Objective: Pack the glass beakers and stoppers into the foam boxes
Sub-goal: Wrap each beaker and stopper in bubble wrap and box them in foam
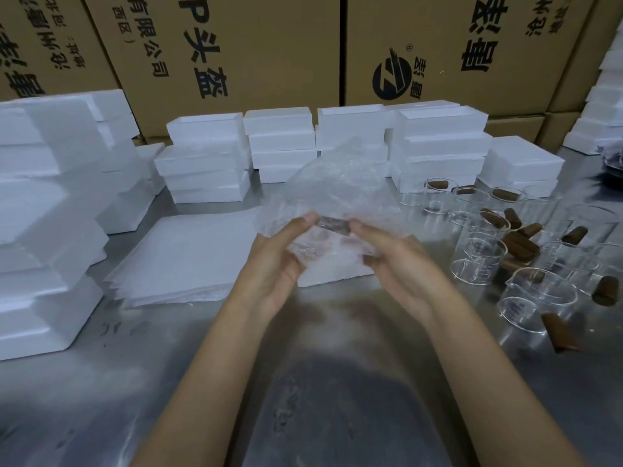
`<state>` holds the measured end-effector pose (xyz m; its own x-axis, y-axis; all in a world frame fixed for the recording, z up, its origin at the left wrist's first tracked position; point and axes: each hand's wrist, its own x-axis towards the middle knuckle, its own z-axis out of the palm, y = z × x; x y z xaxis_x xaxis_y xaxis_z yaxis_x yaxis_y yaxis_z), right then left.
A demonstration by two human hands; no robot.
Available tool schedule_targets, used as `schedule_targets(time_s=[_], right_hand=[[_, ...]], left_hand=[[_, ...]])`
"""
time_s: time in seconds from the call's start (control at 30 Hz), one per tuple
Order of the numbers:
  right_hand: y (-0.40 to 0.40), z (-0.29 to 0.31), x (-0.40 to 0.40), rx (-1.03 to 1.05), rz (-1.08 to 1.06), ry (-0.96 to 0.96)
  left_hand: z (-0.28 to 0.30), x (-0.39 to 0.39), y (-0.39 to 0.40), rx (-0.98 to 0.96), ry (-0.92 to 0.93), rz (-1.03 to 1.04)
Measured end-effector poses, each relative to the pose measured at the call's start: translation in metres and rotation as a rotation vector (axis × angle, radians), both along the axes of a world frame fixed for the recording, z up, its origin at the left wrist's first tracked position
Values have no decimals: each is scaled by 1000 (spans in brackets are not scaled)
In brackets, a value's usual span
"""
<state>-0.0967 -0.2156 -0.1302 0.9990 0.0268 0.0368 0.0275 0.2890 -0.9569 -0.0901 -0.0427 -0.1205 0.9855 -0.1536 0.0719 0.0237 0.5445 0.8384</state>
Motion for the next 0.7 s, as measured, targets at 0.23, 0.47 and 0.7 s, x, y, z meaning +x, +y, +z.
schedule_targets(time_s=[0.23, 0.47, 0.7], right_hand=[[-14, -1, 4, -12, -369, 29], [-15, -11, 10, -557, -495, -107], [-6, -16, 9, -838, -505, -181]], left_hand=[[-10, -9, -17, 404, -128, -106], [-18, -9, -17, 1084, -268, -48], [-16, -10, -9, 1166, -338, 1]])
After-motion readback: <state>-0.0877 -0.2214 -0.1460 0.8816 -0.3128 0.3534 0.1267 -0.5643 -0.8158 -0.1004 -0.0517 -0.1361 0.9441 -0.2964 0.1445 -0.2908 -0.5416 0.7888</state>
